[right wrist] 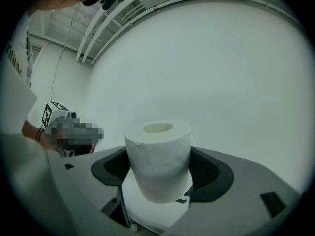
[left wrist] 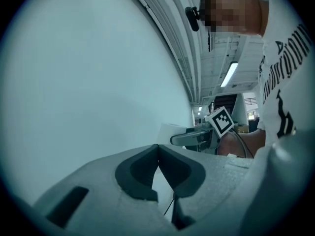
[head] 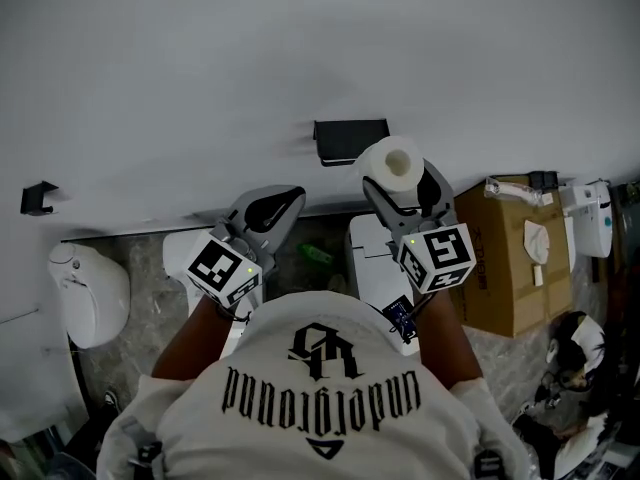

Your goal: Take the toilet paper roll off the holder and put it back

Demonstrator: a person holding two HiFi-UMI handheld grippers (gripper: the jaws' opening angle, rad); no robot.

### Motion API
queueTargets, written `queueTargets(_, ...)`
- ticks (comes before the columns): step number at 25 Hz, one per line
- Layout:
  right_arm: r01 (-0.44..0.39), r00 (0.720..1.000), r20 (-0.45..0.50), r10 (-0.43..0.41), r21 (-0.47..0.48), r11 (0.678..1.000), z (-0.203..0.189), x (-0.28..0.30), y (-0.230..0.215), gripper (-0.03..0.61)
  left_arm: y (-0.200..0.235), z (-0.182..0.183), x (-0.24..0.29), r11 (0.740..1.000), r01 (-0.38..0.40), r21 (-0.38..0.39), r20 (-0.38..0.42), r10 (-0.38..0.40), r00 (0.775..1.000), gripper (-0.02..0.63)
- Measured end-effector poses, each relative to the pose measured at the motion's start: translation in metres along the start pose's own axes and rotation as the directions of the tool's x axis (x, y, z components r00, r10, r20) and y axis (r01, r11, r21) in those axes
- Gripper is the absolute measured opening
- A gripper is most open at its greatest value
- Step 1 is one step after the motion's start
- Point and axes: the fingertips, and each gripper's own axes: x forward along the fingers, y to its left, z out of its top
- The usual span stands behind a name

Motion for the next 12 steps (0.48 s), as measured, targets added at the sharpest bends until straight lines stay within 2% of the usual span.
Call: queueTargets(12, -0.122, 0.991, 0.052, 0.123, -0.017, 0.992, 0.002, 0.013, -0.052, 0.331, 0.006, -0.007, 0.042, 0.986, -0.166, 0.016, -0.019, 0.166, 0.986, 0.014)
